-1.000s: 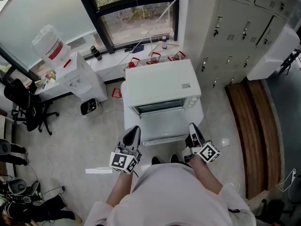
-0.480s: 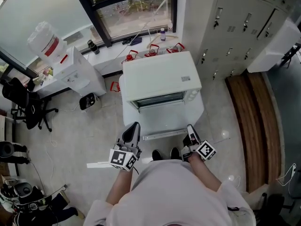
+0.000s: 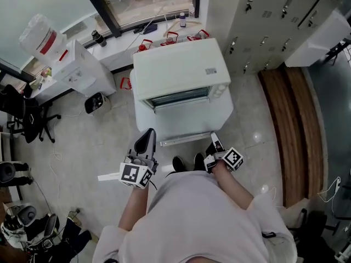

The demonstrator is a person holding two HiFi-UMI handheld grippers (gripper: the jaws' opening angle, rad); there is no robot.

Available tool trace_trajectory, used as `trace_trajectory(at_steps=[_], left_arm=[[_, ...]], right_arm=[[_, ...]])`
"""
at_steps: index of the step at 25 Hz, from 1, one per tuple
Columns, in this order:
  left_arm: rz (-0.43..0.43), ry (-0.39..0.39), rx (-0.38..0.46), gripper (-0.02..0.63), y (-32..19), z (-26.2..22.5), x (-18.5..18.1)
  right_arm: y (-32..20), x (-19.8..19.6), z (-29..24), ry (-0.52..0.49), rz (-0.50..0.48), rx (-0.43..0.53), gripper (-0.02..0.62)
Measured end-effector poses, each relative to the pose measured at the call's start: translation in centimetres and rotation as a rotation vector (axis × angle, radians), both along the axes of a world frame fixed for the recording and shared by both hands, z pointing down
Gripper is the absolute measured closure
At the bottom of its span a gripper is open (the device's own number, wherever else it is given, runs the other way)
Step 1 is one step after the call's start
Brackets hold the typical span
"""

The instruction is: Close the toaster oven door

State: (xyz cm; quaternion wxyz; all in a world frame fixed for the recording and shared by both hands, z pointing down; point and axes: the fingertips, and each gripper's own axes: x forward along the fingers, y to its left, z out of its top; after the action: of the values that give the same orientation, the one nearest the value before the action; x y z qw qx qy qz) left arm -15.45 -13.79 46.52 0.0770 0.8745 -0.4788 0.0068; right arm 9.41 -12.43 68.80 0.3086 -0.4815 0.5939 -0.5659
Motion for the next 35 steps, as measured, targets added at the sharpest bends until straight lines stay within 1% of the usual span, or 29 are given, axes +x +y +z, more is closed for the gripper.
trace_trajectory(at_steps=[3,6,10,15,19,24,27,35], left_arm=[[0.003,0.005,-0.015,0.586,0.4,0.2,0.2],[0.005,0.018,-0.03,0.586,0.7,0.3,0.4],[-0.007,0.011,-0.044,0.586,1.0,0.5,0.5],[-0.015,-0.004,-0.053,0.586,1.0,0.5,0.2],[-0.027,-0.014,-0.073,0.586,1.3,1.0,-0.1],[-0.033,-0.026,-0.087,0.586,1.6,1.3,-0.1],[-0.037,-0.036,-0.097,0.585,1.9,1.4,-0.1],[-0.059,-0.059,-0.124,0.586,2.6,1.8,-0.9]], right_arm=[[0.0,-0.4,1.5,-0.024,-0.004,-0.036,0.454],[0.1,-0.6,2.5,-0.038,-0.015,-0.063,0.454],[0.3,-0.5,4.3,-0.036,-0.03,-0.104,0.454],[0.8,-1.3,6.3,-0.021,-0.102,-0.139,0.454],[1.5,-1.4,8.4,-0.02,-0.111,-0.196,0.456],[2.0,-1.4,10.5,-0.009,-0.115,-0.244,0.465],[1.9,-1.2,11.3,-0.004,-0.107,-0.258,0.463],[2.7,-1.5,13.6,0.032,-0.135,-0.3,0.466]])
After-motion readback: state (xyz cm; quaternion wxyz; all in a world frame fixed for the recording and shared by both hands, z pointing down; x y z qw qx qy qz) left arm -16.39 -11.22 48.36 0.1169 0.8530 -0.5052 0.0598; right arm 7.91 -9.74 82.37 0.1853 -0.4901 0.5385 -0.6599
